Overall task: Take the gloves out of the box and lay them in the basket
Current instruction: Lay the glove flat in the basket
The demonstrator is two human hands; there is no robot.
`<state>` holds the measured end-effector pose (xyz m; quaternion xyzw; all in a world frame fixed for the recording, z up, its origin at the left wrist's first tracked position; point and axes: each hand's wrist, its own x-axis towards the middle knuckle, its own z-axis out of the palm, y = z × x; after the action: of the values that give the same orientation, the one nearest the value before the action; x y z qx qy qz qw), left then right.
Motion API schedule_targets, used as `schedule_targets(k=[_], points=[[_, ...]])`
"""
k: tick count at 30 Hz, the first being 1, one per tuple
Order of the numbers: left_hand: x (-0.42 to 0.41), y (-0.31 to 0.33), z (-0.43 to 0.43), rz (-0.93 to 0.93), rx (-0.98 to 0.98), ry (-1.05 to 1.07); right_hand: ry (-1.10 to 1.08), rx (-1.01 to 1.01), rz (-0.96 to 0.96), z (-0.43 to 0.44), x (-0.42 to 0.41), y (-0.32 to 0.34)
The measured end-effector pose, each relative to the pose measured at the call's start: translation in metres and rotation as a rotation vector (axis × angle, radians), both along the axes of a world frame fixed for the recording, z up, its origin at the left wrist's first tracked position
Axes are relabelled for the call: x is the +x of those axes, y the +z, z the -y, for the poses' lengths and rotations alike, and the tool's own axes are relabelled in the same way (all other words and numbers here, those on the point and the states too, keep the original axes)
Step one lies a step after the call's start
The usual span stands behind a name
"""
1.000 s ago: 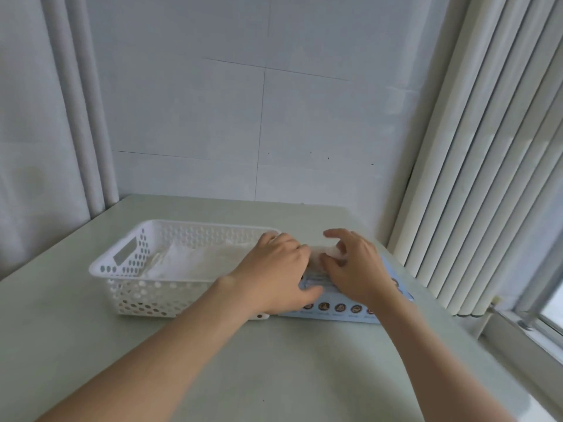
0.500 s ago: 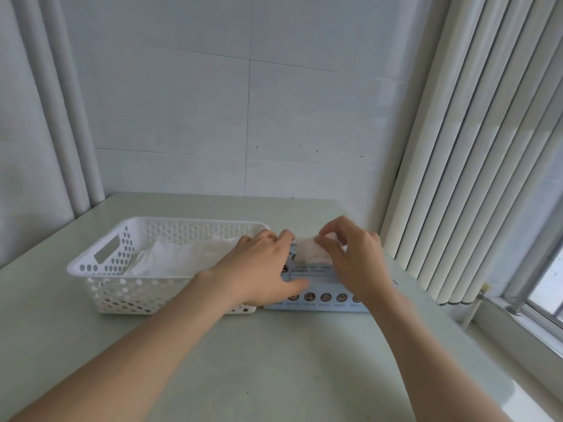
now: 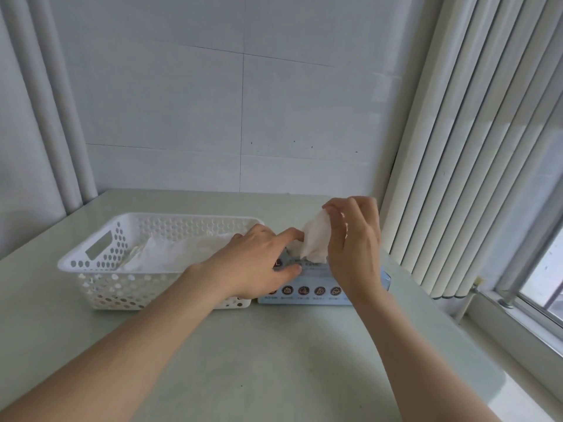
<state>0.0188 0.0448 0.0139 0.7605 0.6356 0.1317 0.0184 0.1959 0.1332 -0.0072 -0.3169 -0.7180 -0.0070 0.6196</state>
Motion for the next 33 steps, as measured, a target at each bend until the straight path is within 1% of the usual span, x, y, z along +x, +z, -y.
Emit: schedule_targets(k=[4, 6, 8, 10, 12, 17, 19, 25, 26, 29, 30, 32, 33], points=[[0.0, -0.001, -0.002, -0.085, -0.03, 0.015, 0.071, -0.198, -0.227, 0.012, -0.003, 0.014], [0.0, -0.001, -0.002, -0.105, -0.035, 0.026, 0.064, -0.243, -0.342, 0.016, -0.003, 0.017], [0.0, 0.0, -0.002, -0.111, -0.046, 0.031, -0.002, -0.207, -0.426, 0.018, -0.001, 0.02], [-0.001, 0.0, -0.002, -0.113, -0.057, 0.031, -0.06, -0.144, -0.464, 0.021, 0.0, 0.023], [-0.001, 0.0, -0.003, -0.103, -0.058, 0.033, -0.073, -0.098, -0.497, 0.026, 0.001, 0.027], [-0.002, 0.002, -0.002, -0.056, -0.098, 0.026, 0.017, -0.035, -0.541, 0.037, 0.0, 0.038], [-0.003, 0.002, -0.001, -0.011, -0.075, 0.006, 0.065, -0.052, -0.547, 0.042, -0.004, 0.041], [-0.004, 0.019, 0.008, 0.186, 0.053, -0.049, 0.099, -0.12, -0.414, 0.057, -0.019, 0.038], [-0.005, 0.023, 0.009, 0.249, 0.064, -0.062, 0.099, -0.143, -0.413, 0.057, -0.019, 0.038], [-0.005, 0.038, 0.013, 0.564, 0.131, -0.104, 0.116, -0.261, -0.454, 0.055, -0.018, 0.039], [-0.003, 0.042, 0.015, 0.676, 0.126, -0.101, 0.124, -0.307, -0.476, 0.055, -0.018, 0.04], [0.003, 0.048, 0.018, 0.863, 0.062, -0.085, 0.13, -0.394, -0.527, 0.052, -0.018, 0.039], [0.005, 0.048, 0.019, 0.913, 0.019, -0.08, 0.129, -0.431, -0.541, 0.051, -0.018, 0.038]])
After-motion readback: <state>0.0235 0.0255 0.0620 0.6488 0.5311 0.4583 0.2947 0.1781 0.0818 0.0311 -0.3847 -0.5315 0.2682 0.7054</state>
